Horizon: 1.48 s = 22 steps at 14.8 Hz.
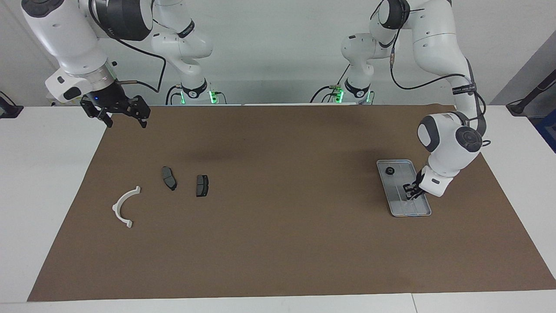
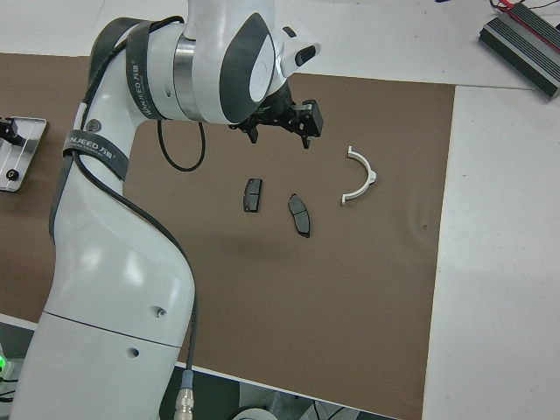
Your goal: Pick bearing gear from pile to tray
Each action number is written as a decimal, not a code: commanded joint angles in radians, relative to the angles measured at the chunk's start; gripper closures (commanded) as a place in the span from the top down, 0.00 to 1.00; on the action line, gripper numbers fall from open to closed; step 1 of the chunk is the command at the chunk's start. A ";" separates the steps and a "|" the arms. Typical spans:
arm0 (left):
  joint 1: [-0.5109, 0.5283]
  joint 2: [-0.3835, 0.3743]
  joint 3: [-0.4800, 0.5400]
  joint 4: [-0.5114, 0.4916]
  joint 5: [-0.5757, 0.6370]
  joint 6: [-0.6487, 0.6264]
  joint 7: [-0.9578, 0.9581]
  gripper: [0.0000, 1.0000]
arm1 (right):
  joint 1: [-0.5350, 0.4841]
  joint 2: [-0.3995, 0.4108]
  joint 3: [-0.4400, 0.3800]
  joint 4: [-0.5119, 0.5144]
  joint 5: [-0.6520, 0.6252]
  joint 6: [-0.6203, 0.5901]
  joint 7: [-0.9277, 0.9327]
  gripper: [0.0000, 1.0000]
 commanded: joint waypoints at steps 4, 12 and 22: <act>0.020 -0.010 -0.007 -0.007 0.016 0.042 0.011 1.00 | 0.004 -0.025 -0.007 -0.033 -0.005 0.025 -0.024 1.00; 0.008 -0.103 -0.008 0.228 0.007 -0.328 0.010 1.00 | 0.002 -0.025 -0.007 -0.033 -0.005 0.025 -0.022 1.00; -0.003 -0.324 -0.022 0.219 0.007 -0.645 0.010 1.00 | -0.001 -0.025 -0.009 -0.033 -0.004 0.024 -0.022 1.00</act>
